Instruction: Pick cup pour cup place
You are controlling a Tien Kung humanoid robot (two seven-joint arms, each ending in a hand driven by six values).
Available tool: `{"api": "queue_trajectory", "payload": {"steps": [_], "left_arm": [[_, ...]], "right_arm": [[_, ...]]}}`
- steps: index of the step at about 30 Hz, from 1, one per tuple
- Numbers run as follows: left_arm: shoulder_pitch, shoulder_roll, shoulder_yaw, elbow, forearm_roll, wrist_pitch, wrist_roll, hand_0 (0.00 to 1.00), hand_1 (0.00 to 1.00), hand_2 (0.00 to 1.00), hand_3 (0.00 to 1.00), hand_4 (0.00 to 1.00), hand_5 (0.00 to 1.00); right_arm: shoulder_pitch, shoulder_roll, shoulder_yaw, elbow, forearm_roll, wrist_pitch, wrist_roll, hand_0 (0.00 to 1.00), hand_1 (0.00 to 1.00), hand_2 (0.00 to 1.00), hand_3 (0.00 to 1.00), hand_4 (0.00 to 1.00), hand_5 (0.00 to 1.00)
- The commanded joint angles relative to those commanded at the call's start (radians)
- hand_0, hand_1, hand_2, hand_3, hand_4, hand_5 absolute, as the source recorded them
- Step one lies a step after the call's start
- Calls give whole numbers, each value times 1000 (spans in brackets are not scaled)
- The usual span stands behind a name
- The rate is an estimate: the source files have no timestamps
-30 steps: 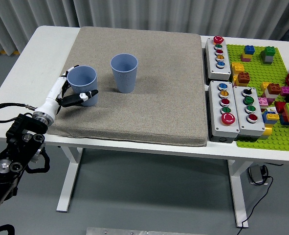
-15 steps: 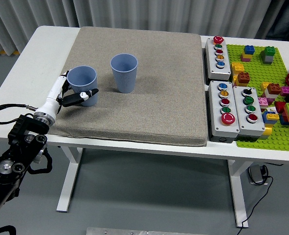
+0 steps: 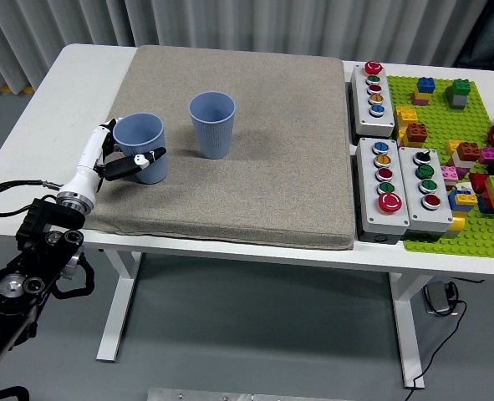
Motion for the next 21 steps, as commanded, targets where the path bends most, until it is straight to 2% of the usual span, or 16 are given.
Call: {"api": "queue_trajectory", "payload": {"steps": [9, 10, 16, 21], "left_arm": [[4, -4, 6, -8, -15, 20, -11, 451, 518, 586, 602, 923, 168], [6, -5, 6, -9, -16, 24, -12, 438, 497, 561, 561, 887, 108], [17, -8, 2, -23, -14, 36, -16, 433, 493, 554, 561, 903, 127], [16, -1, -17, -44, 46, 50, -9, 433, 493, 554, 561, 903, 127]], "right_arm": [[3, 0, 1, 0, 1, -1, -1, 701, 710, 693, 649, 133, 344], [4, 0, 0, 0, 1, -1, -1, 700, 710, 693, 648, 133, 343], [3, 0, -2, 0, 6, -2, -1, 701, 710, 693, 649, 133, 342], [1, 0, -1, 0, 6, -2, 0, 701, 710, 693, 649, 133, 342]]}}
